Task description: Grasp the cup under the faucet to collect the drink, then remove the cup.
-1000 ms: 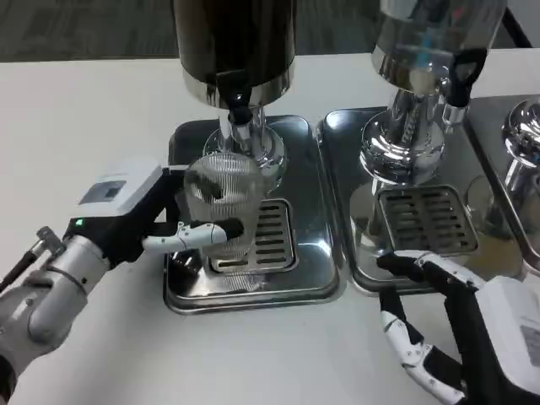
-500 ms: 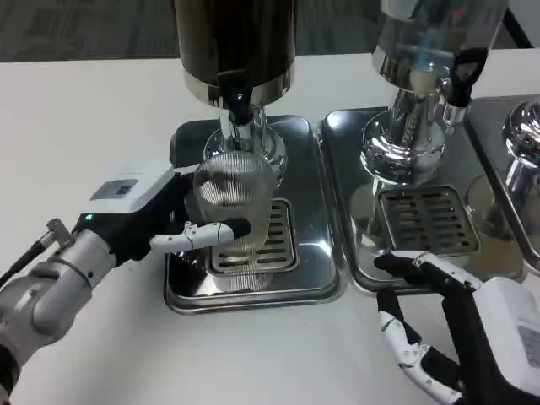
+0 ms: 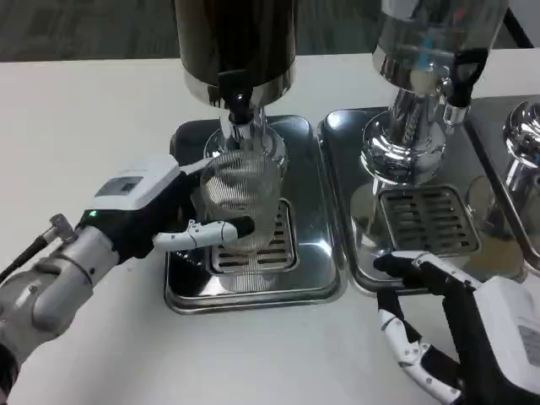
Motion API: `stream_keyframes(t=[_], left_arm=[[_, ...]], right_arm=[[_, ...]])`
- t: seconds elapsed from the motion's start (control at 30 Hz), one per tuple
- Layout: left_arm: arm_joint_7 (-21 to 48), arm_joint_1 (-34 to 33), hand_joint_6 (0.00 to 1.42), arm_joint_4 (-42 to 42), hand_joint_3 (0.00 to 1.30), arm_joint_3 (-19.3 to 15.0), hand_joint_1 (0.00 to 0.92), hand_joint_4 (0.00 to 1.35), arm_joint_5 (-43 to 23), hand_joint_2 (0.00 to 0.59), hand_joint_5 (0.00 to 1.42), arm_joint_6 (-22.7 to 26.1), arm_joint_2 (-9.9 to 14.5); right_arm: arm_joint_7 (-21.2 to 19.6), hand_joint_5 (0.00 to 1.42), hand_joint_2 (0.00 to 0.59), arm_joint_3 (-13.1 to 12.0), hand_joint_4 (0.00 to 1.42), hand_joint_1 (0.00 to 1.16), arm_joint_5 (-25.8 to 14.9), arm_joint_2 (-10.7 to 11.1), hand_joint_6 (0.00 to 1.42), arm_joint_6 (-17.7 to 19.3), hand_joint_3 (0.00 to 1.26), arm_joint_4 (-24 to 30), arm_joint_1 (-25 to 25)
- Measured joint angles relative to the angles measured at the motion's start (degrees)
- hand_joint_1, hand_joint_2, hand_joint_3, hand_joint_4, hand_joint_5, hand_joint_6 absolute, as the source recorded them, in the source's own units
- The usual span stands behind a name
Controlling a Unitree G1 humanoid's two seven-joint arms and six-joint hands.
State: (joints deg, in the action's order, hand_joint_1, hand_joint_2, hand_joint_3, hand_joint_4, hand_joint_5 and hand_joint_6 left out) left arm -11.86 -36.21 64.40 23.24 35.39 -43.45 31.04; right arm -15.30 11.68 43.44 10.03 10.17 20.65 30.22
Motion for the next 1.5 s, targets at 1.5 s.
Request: stream_keyframes(t=[1.5], left_arm=[[37.27, 22.51, 0.67, -27.36, 0.34, -26.94, 0.000, 0.26, -55.14, 0.050, 0.41, -10.12, 15.01]], right_arm=[[0.67, 0.49, 0.441, -0.18, 0.46, 0.48, -2.87, -0.53, 0.47, 0.03, 0.47, -2.24, -7.28]])
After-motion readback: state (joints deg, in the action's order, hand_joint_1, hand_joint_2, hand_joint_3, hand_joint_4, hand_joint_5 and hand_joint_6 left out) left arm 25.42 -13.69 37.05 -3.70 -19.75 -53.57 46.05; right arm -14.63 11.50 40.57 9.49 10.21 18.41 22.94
